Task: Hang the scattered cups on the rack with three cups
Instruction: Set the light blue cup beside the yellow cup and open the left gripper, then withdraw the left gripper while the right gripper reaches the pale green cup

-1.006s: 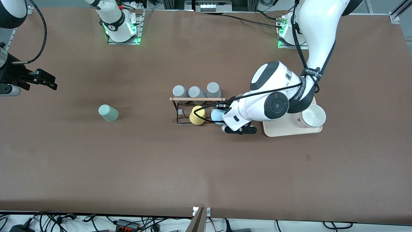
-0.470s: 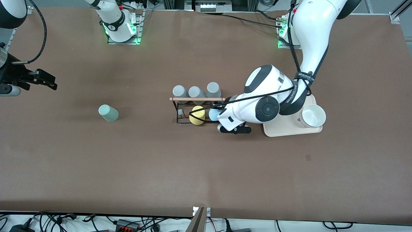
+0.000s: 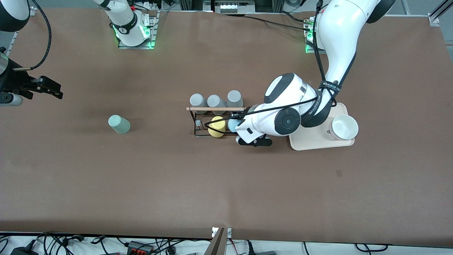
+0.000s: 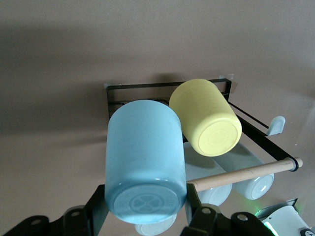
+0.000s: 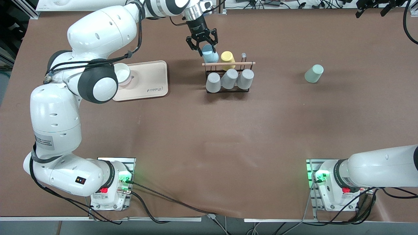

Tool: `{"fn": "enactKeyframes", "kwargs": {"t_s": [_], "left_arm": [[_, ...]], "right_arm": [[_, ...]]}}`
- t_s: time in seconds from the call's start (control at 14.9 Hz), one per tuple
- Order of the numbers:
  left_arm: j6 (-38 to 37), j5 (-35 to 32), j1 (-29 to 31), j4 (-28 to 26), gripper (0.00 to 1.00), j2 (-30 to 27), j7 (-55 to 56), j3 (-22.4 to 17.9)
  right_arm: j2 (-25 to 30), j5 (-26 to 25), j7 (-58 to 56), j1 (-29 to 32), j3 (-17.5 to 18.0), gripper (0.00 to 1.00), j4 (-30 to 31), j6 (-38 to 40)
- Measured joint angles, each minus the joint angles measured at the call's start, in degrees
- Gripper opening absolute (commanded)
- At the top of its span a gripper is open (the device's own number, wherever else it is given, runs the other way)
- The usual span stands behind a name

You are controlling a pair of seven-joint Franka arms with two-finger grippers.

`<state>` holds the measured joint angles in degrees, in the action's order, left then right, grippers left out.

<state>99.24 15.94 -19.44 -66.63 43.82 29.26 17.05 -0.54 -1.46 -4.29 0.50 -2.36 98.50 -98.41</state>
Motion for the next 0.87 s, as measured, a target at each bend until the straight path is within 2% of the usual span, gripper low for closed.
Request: {"fn": "enactKeyframes", "kwargs": {"t_s": [0.2,0.4,0.54,0.67,0.87], "left_arm": [[0.5,-5.3,-0.1,0.9,1.00,0.0,-2.5,0.0],[0.5,-6.7,1.0,2.9,1.00,-1.4,-2.9,-0.1],[0.3,-6.8,4.2,3.4,1.00,-3.3,-3.2,-0.1],[-2.5,-6.8,7.7,3.7,1.00,-5.7,-4.1,-0.2],[-9.1,-7.0,9.6,3.8,1.00,-9.8,-4.2,-0.4]], "right_arm": [[0.0,0.0,0.0,0.0,0.0,1.00,0.0,0.0],[-0.1,0.0,0.0,0.0,0.0,1.00,0.0,0.0],[-0.1,0.0,0.0,0.0,-0.1,1.00,0.0,0.0],[-0.1,0.0,0.0,0.0,-0.1,1.00,0.0,0.0],[-0.1,0.0,0.0,0.0,-0.1,1.00,0.0,0.0]]}}
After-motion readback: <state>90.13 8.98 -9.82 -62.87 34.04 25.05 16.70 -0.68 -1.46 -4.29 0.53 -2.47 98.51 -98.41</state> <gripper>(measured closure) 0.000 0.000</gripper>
